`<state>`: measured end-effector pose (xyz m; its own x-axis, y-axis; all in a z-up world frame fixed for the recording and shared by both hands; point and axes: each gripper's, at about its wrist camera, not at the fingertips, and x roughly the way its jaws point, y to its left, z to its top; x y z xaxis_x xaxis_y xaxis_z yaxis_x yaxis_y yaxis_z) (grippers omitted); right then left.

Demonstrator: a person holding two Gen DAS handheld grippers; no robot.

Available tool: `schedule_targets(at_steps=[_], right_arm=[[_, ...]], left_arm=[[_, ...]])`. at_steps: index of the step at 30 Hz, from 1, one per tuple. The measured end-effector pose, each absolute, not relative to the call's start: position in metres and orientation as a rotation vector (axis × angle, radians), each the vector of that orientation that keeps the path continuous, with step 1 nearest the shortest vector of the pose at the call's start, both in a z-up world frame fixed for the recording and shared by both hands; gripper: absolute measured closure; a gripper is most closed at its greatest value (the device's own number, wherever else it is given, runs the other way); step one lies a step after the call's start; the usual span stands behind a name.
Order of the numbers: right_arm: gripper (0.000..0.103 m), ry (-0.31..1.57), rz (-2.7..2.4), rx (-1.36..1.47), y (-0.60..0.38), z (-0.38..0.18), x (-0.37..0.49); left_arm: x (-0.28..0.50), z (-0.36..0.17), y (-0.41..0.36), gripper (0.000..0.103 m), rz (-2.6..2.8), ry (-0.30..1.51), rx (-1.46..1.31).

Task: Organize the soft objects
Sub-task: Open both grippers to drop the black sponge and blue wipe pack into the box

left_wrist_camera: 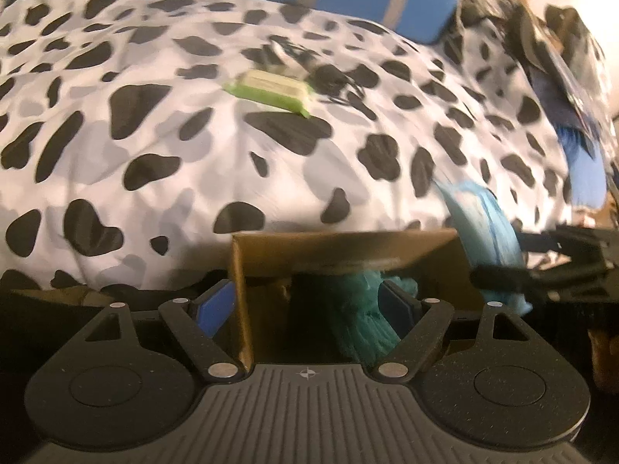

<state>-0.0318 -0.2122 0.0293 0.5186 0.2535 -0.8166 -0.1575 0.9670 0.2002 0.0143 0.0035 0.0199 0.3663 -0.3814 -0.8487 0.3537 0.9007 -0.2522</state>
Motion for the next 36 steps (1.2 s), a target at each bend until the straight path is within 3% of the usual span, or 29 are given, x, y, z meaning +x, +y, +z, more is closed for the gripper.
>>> schedule_targets(at_steps=[3,5,7,12,36], right_arm=[[0.033,1.007,0.261,0.122,-0.213,0.03,-0.033],[0.026,1.042,0.261,0.115,-0.21,0.027,-0.032],[0.005,1.087,0.234,0.074,-0.206,0.019,-0.03],[0.0,1.109,0.219,0.04,-0.202,0.013,-0.03],[0.0,1.154,0.128,0.066,-0.211,0.005,-0.02]], left_arm=[[0.016,0.021,0.005,0.022,-0.469,1.095,-0.04],[0.015,0.021,0.005,0.022,-0.468,1.094,-0.035],[0.015,0.02,0.004,0.022,-0.468,1.096,-0.031],[0.016,0.018,0.003,0.022,-0.459,1.101,-0.019],[0.018,0.014,0.0,0.022,-0.441,1.124,0.032]])
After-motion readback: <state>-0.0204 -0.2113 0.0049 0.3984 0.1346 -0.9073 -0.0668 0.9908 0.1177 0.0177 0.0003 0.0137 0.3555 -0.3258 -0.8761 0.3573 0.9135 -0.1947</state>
